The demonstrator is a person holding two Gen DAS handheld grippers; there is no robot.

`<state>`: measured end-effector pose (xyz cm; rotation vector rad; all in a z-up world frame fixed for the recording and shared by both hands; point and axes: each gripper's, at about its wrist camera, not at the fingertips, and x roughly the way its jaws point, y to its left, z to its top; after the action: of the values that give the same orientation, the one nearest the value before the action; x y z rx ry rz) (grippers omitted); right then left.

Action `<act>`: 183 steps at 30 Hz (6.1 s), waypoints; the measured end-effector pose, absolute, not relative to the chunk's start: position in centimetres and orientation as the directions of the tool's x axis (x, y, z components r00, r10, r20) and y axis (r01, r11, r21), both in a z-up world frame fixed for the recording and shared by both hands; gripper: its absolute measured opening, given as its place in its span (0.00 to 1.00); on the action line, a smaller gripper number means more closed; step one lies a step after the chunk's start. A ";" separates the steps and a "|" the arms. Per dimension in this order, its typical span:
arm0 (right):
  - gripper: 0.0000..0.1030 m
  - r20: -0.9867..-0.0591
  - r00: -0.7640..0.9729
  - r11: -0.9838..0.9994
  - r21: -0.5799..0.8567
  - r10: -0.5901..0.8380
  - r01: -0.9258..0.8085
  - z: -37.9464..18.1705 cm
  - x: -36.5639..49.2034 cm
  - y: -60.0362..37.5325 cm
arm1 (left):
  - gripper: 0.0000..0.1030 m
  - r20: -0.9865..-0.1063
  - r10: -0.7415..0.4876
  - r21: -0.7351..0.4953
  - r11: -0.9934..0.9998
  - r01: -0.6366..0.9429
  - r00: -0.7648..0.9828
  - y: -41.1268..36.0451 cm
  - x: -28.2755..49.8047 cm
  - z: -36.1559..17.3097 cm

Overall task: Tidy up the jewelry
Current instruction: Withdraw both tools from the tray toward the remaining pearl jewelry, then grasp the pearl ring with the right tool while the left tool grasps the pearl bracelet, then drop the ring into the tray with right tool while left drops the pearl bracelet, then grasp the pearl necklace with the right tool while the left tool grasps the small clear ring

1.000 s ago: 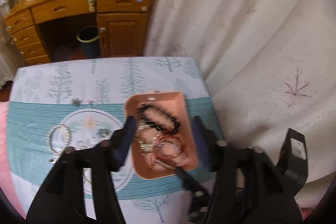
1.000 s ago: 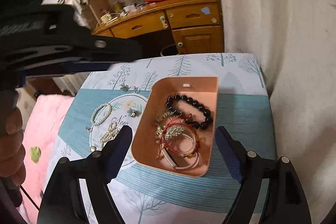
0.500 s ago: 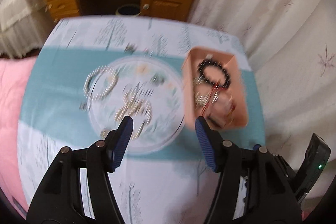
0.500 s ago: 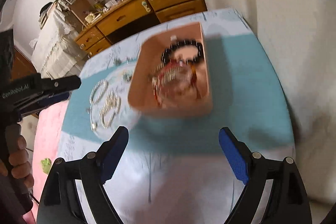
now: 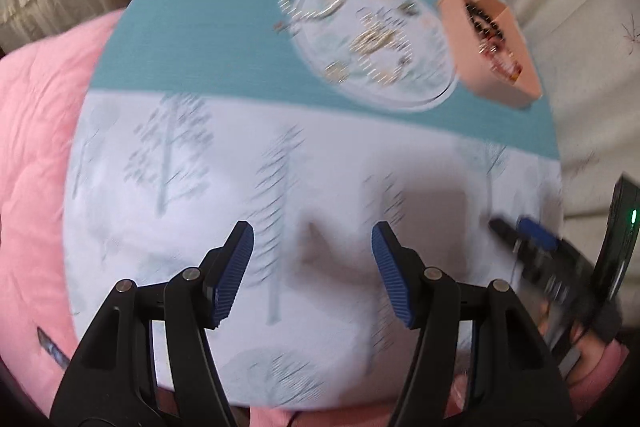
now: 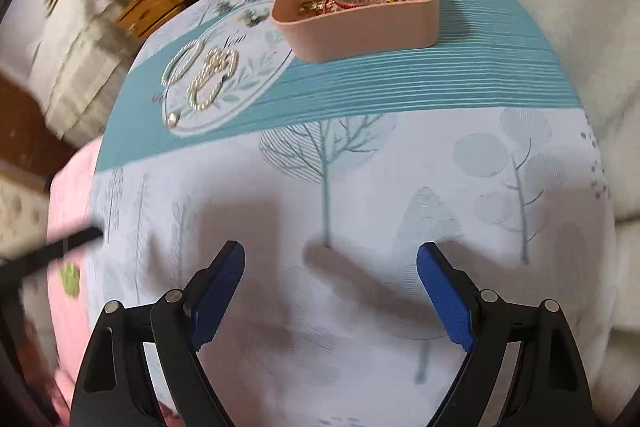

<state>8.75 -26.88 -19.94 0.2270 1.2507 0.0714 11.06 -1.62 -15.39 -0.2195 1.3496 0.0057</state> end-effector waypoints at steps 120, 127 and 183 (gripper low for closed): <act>0.42 -0.721 0.692 0.999 0.033 0.040 -0.024 -3.8 22.5 -31.2 | 0.12 -0.821 -0.490 -0.308 0.812 0.495 0.294 -19.3 34.9 -2.4; 0.50 -0.746 0.665 0.999 0.051 0.037 0.002 -5.7 22.5 -33.6 | 0.62 -0.846 -0.427 -0.257 0.851 0.457 0.320 -18.8 34.4 -4.4; 0.80 -0.819 0.568 0.963 -0.088 0.075 -0.254 -24.1 26.7 -11.3 | 0.17 -0.764 -0.105 -0.036 0.992 0.121 0.636 1.3 25.1 -20.9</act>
<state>26.70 -11.32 -24.08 -0.2049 0.9485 0.1942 25.15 1.31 -20.86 0.0194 0.8719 -0.1291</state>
